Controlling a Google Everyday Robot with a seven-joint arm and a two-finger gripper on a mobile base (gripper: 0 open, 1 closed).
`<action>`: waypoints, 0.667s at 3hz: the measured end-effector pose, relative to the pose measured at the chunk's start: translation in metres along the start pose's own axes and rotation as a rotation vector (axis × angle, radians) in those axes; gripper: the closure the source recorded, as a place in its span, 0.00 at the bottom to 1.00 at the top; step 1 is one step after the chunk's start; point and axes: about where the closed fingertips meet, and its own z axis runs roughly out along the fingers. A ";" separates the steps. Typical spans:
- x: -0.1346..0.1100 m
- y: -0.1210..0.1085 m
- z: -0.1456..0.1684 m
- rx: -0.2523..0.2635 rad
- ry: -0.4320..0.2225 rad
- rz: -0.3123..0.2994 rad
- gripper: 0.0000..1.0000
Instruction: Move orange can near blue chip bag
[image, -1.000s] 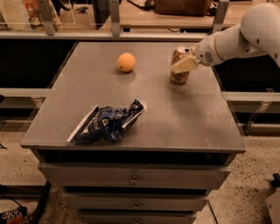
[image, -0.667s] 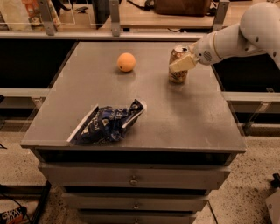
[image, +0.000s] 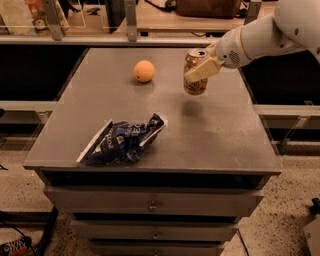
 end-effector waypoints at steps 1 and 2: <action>-0.018 0.037 0.005 -0.050 0.017 -0.050 0.67; -0.030 0.077 0.021 -0.111 0.040 -0.105 0.67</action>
Offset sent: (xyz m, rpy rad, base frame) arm -0.0906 0.1057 -0.0096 -0.1113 0.0205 0.2351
